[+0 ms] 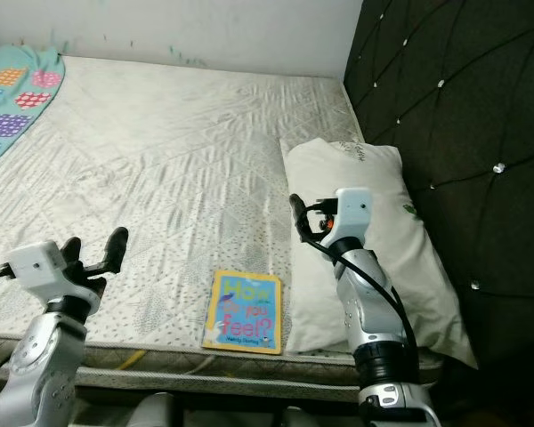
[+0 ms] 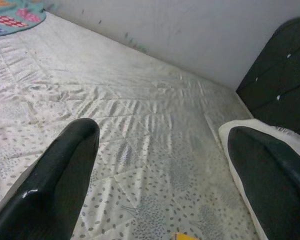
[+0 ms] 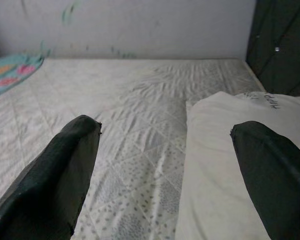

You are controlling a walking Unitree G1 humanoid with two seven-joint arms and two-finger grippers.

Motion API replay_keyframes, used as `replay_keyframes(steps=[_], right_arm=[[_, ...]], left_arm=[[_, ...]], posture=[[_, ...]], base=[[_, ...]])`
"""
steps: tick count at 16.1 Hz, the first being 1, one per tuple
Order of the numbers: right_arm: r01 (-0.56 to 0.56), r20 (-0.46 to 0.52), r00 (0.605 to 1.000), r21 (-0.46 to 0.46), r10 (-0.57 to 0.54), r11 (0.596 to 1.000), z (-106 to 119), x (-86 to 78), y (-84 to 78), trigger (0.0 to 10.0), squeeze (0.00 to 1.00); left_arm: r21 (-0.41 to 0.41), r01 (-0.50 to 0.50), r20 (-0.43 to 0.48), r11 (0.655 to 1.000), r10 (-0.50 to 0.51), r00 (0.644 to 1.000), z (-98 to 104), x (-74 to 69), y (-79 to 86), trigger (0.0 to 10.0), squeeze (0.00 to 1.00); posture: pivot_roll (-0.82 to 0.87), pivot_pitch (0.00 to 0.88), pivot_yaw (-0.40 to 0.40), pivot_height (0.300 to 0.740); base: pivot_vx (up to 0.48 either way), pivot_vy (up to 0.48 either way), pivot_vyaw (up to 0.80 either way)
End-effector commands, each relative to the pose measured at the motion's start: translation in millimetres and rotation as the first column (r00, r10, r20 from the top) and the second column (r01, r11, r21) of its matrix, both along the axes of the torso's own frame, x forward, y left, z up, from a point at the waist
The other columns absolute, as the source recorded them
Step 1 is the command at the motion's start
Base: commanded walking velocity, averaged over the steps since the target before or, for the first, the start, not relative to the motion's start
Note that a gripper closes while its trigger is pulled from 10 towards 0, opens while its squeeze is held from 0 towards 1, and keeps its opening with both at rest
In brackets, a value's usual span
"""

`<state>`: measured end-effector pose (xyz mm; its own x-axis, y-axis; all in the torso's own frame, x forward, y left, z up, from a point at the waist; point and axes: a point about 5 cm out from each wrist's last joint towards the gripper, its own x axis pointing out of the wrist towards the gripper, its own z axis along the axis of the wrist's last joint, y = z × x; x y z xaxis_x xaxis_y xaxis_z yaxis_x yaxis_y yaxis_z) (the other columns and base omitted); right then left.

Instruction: Clean up the room

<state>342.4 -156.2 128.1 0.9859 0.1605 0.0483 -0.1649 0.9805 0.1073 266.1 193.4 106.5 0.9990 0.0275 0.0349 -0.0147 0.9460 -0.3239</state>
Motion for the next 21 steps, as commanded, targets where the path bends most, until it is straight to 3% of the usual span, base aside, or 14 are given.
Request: replay_keyframes(steps=[1, 6, 15, 21], right_arm=[[0.054, 0.024, 0.998, -0.008, -0.054, 0.998, 3.1, -1.6, -8.0, 10.0, 0.0], [0.052, 0.029, 0.998, -0.001, -0.052, 0.999, 6.9, 1.0, -10.5, 10.0, 0.0], [0.075, 0.0, 0.997, 0.01, -0.075, 0.997, 1.1, -1.6, -11.1, 10.0, 0.0], [0.129, -0.054, 0.99, 0.0, -0.128, 0.992, -4.3, -7.3, -12.8, 10.0, 0.0]], left_arm=[[0.008, 0.028, 0.008, 1.0, -0.028, 1.0, 4.4, 5.7, -6.5, 10.0, 0.0], [0.006, 0.037, 0.007, 0.999, -0.037, 0.999, 3.5, 5.8, -9.1, 10.0, 0.0], [-0.005, 0.045, -0.03, 0.999, -0.046, 0.999, -4.4, 5.5, -13.6, 10.0, 0.0], [-0.01, 0.067, -0.007, 0.998, -0.067, 0.998, 5.6, 4.7, -18.6, 10.0, 0.0]], posture=[[0.02, 0.0, -0.012, 0.685], [0.02, 0.0, -0.018, 0.737], [0.01, 0.0, -0.014, 0.74], [0.02, 0.0, -0.021, 0.74]], base=[[0.0, 0.0, 0.0], [0.0, 0.0, 0.0], [0.0, 0.0, 0.0], [0.0, 0.0, 0.0]])
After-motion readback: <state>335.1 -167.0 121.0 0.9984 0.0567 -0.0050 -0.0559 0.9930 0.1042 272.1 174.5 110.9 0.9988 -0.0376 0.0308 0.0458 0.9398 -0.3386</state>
